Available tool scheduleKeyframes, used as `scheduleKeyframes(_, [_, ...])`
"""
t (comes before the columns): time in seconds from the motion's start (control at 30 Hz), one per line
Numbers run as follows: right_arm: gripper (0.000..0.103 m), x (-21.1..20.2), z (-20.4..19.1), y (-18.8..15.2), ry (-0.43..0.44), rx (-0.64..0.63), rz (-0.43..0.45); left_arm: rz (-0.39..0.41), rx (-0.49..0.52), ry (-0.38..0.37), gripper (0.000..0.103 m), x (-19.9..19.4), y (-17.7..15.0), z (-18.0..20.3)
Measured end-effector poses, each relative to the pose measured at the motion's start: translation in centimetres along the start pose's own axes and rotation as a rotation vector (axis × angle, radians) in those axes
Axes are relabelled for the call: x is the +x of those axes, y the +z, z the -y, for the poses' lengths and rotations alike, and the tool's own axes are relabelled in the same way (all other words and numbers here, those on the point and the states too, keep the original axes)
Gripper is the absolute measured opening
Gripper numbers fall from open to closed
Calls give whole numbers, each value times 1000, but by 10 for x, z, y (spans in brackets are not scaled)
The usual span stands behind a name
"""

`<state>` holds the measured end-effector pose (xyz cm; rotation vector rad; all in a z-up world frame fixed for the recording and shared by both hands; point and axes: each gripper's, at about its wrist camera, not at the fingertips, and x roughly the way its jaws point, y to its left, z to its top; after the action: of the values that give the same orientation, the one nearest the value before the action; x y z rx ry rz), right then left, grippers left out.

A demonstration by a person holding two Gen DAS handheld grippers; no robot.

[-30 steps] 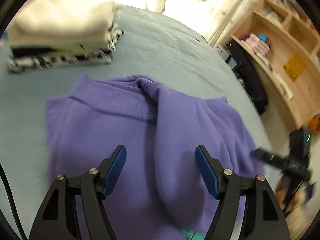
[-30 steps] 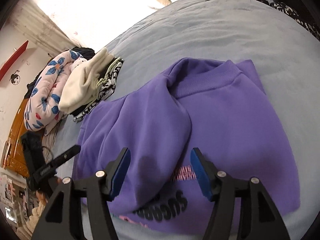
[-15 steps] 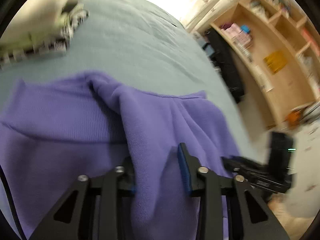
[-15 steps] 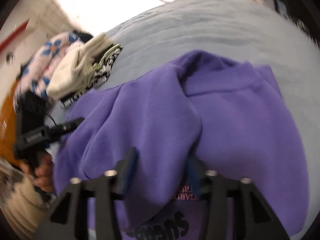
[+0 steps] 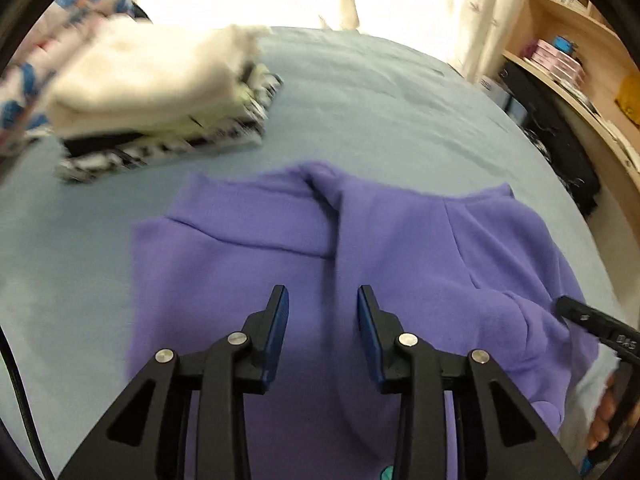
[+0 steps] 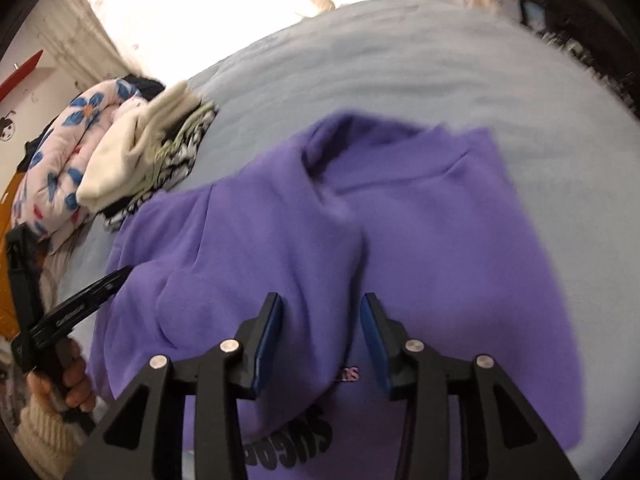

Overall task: Fold large clothes
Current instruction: 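Release the hood and smooth it flat with both tools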

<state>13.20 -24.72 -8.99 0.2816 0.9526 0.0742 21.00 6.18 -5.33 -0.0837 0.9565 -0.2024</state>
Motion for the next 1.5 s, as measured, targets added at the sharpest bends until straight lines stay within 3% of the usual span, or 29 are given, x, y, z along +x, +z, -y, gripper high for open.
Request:
scheduleKeyframes(0.07, [41,-14,-14,-2,19,-44,59,69,9,35,33,-23,-5,1])
scheduleKeyframes(0.17, [41,-21,-45,-8,59,-143,93,125,40,-58,33,-42,-15,21])
scheduleKeyframes(0.27, [41,-3,-72,-19,65,-227,68,79,72,-170,33,-33,-26,44])
scheduleKeyframes(0.33, [41,10,-75,-27,52,-263,36,15,84,-183,30,-20,-39,55])
scheduleKeyframes(0.47, [39,25,-67,-61,8,-329,9,-49,126,-140,28,8,-70,55])
scheduleKeyframes(0.53, [39,19,-66,-73,-6,-361,29,0,179,-119,28,6,-83,57])
scheduleKeyframes(0.8, [41,3,-69,-76,-12,-338,45,-5,171,-90,28,-5,-75,61])
scheduleKeyframes(0.9, [41,-5,-66,-75,0,-307,45,-17,155,-85,33,-18,-73,61])
scheduleKeyframes(1.07, [41,-21,-64,-75,4,-274,54,-4,127,-82,57,-46,-79,61])
scheduleKeyframes(1.5, [41,-59,-65,-96,26,-211,64,-12,69,-1,60,-109,-101,43])
